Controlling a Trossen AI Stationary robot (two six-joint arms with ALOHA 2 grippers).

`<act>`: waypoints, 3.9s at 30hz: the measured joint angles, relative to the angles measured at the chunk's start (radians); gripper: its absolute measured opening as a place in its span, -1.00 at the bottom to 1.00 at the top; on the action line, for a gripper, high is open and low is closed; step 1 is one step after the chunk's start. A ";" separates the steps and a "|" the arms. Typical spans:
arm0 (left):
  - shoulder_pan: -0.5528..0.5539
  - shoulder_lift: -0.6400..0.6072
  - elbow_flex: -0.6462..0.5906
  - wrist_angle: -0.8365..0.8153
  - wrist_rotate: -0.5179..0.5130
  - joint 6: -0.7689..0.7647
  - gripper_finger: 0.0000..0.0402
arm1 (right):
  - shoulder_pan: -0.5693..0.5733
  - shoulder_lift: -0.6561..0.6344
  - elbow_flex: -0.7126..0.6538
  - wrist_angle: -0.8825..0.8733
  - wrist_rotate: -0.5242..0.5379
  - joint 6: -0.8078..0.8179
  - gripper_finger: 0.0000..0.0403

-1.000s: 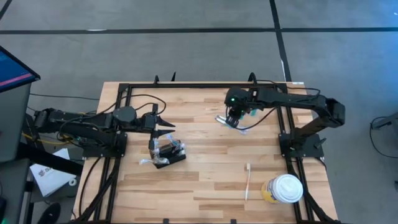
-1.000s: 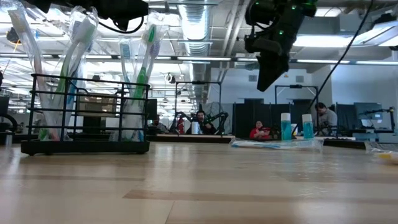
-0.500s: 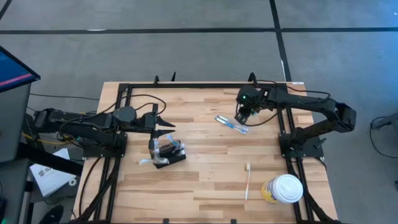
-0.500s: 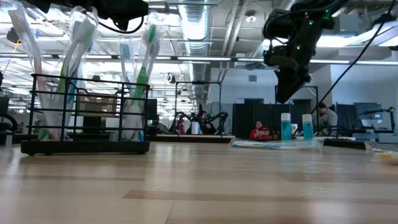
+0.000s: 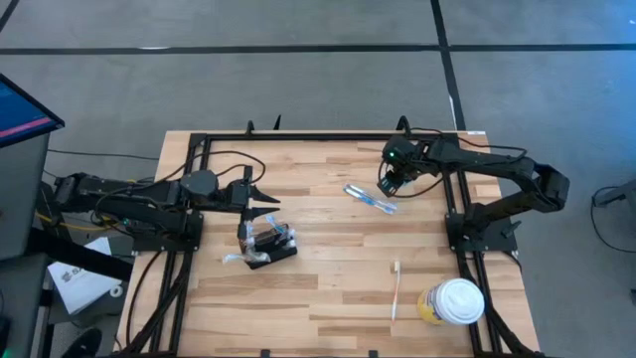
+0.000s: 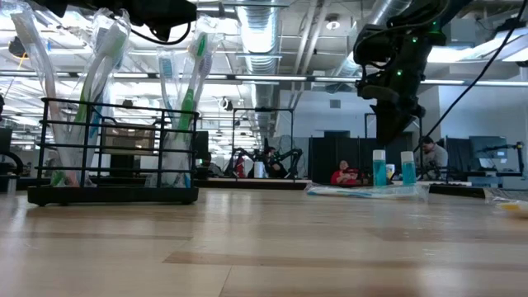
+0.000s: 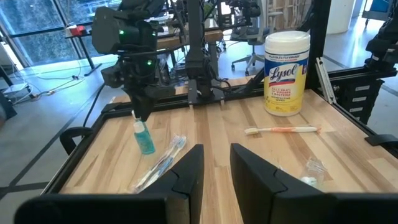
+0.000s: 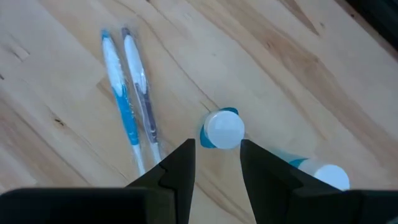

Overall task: Pick & Place toothbrushing station
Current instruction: Put the left mouthwash into the middle section of the mesh organizer

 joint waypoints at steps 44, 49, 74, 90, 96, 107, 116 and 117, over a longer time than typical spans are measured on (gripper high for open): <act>0.000 0.000 0.000 -0.002 -0.003 0.000 -0.64 | -0.051 0.004 0.000 0.008 -0.056 0.047 -0.02; 0.000 0.000 0.000 -0.002 -0.003 0.000 -0.64 | -0.052 0.004 0.001 0.008 -0.059 0.047 0.01; 0.000 0.000 0.000 -0.005 0.000 0.000 -0.64 | -0.070 0.367 0.221 -0.176 -0.086 -0.036 0.02; 0.000 0.000 0.000 -0.007 -0.004 0.000 -0.64 | -0.063 0.420 0.223 -0.171 -0.082 -0.076 -0.03; 0.000 0.000 0.000 -0.007 -0.004 0.000 -0.64 | -0.050 0.427 0.223 -0.155 -0.082 -0.076 -0.04; 0.000 0.000 0.000 -0.008 -0.003 0.000 -0.64 | -0.055 0.429 0.223 -0.152 -0.082 -0.076 -0.41; 0.000 0.000 0.000 -0.009 -0.002 0.000 -0.64 | -0.080 0.428 0.223 -0.147 -0.082 -0.076 -0.64; 0.000 0.000 0.000 -0.009 0.000 0.000 -0.64 | -0.081 0.428 0.223 -0.147 -0.082 -0.076 -0.64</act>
